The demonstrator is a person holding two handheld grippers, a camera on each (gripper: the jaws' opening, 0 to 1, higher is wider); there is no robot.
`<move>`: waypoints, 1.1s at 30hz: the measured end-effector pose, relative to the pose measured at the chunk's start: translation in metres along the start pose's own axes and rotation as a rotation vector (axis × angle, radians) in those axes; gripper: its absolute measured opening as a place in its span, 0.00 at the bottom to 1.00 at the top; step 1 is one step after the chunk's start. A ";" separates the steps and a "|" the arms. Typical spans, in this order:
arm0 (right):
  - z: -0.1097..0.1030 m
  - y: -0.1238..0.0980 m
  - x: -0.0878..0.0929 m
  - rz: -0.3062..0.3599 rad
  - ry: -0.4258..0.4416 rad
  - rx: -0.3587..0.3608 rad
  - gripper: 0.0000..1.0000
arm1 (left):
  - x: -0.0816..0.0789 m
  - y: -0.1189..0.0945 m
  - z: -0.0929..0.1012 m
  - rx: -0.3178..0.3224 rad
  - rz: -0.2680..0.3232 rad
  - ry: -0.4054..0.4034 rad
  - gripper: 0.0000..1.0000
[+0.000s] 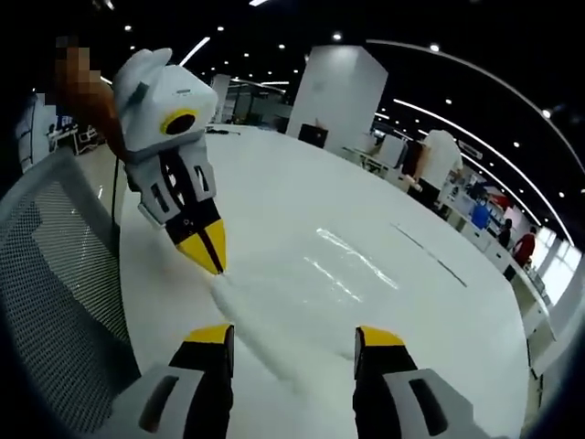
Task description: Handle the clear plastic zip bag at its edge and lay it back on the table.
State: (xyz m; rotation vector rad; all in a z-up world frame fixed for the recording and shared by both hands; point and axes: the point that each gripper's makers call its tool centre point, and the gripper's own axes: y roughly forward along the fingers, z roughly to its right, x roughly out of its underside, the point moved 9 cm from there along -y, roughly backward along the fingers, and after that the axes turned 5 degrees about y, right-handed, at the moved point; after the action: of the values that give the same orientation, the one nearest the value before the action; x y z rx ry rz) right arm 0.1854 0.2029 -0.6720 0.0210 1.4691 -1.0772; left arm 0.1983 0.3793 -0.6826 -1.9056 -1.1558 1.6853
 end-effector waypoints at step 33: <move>-0.021 -0.004 0.009 -0.037 -0.220 -0.047 0.00 | -0.030 -0.024 0.014 0.017 0.069 0.178 0.00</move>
State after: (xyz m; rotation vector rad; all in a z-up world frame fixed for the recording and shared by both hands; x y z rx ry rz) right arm 0.1651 0.2082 -0.6811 -0.1540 1.2993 -1.0401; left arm 0.1782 0.3678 -0.6485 -2.0592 -1.0161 1.5179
